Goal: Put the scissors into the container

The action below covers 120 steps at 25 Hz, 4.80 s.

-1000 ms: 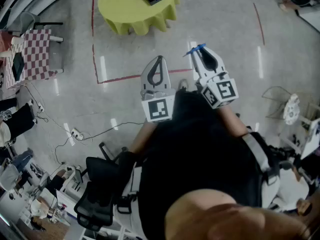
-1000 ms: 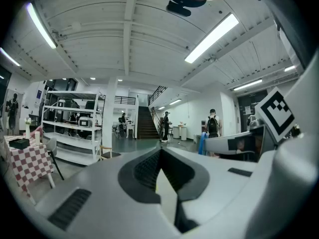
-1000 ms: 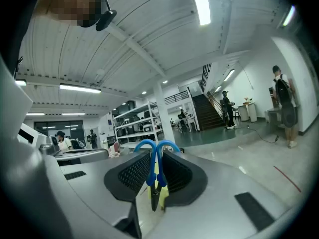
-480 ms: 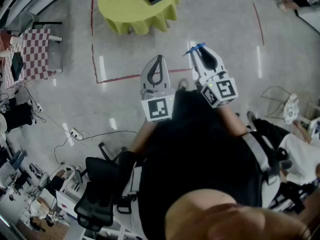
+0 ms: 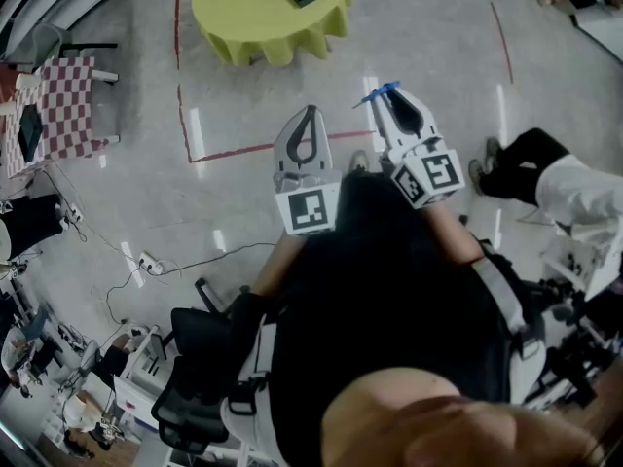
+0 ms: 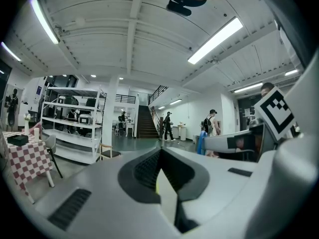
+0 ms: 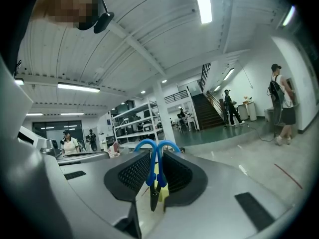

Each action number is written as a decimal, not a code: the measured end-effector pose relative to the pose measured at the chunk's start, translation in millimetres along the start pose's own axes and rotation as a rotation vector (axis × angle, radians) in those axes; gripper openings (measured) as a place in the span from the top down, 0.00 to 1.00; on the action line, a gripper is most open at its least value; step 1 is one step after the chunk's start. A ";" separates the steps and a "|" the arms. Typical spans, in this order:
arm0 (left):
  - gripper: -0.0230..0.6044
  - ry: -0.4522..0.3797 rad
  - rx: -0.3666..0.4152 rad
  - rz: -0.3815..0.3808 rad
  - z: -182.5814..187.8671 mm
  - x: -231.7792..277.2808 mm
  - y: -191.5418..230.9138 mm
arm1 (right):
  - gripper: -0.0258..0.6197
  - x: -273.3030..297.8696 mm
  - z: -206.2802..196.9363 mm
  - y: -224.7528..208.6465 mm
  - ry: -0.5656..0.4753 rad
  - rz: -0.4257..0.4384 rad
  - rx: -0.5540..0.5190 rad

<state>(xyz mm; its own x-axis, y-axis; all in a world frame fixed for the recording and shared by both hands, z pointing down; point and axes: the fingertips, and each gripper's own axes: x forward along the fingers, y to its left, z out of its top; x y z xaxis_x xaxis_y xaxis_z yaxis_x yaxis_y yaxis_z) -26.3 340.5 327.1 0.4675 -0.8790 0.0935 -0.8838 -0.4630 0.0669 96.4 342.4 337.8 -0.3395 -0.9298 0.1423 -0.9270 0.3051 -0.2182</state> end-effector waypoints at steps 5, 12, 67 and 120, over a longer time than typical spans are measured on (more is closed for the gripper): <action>0.97 0.000 -0.014 -0.014 -0.3 -5.6 21.2 | 0.84 10.4 -2.9 18.6 0.004 -0.020 -0.005; 0.97 0.012 -0.025 -0.047 -13.3 -11.9 47.6 | 0.84 18.9 -14.2 36.5 0.007 -0.060 -0.011; 0.97 0.107 -0.011 0.213 -5.9 339.5 100.5 | 0.84 361.5 22.6 -210.7 0.123 0.164 -0.017; 0.97 0.222 0.039 0.137 -48.2 435.6 245.7 | 0.84 515.2 -198.3 -231.9 0.618 0.089 -0.114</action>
<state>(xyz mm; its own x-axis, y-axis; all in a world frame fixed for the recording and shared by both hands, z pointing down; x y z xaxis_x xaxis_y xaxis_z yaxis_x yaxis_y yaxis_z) -39.1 -150.6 432.2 0.3316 -0.8893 0.3150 -0.9371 -0.3491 0.0010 104.9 -166.5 653.2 -0.4137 -0.6196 0.6671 -0.8906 0.4276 -0.1551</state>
